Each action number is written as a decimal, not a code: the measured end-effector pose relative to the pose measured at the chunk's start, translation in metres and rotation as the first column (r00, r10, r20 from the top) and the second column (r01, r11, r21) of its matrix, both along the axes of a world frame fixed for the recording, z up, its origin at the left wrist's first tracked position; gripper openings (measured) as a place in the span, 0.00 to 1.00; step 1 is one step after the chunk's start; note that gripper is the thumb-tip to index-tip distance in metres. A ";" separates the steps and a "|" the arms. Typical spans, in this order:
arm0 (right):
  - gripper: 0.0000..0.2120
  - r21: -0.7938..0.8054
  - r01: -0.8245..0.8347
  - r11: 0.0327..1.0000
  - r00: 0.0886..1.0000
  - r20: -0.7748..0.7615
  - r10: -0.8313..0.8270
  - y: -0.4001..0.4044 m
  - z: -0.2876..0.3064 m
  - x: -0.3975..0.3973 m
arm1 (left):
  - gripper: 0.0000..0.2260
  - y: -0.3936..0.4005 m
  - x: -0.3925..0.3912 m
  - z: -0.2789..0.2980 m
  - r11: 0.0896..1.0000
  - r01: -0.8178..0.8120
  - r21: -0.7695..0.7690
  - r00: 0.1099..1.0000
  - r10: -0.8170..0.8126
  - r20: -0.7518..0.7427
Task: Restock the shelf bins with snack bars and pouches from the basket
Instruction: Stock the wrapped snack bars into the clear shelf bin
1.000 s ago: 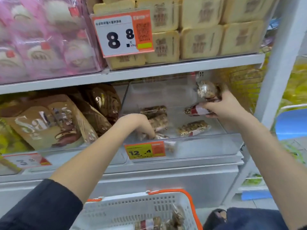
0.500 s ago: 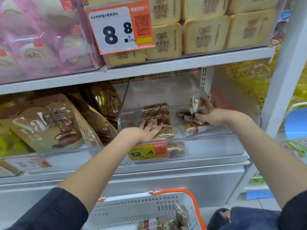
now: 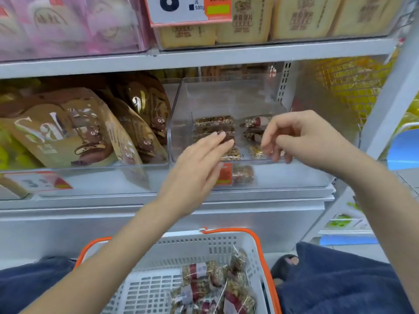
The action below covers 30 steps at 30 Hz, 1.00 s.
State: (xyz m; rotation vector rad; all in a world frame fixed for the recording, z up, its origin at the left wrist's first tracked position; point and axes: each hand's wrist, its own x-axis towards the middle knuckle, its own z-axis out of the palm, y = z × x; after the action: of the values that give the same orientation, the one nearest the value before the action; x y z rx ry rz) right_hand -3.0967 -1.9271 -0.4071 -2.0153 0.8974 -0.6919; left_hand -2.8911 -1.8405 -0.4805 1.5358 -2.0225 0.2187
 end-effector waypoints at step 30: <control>0.55 0.624 0.024 0.781 -0.001 -0.781 0.624 0.231 -0.352 0.077 | 0.42 0.198 -0.023 -0.327 0.137 0.316 0.939 -0.127 0.987 -0.101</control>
State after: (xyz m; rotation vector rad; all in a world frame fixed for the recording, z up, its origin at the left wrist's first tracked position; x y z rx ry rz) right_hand -3.0194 -1.6963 -0.7590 -1.8632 1.0485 1.4180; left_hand -2.9140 -1.6429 -0.8074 2.0186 0.1707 -1.6255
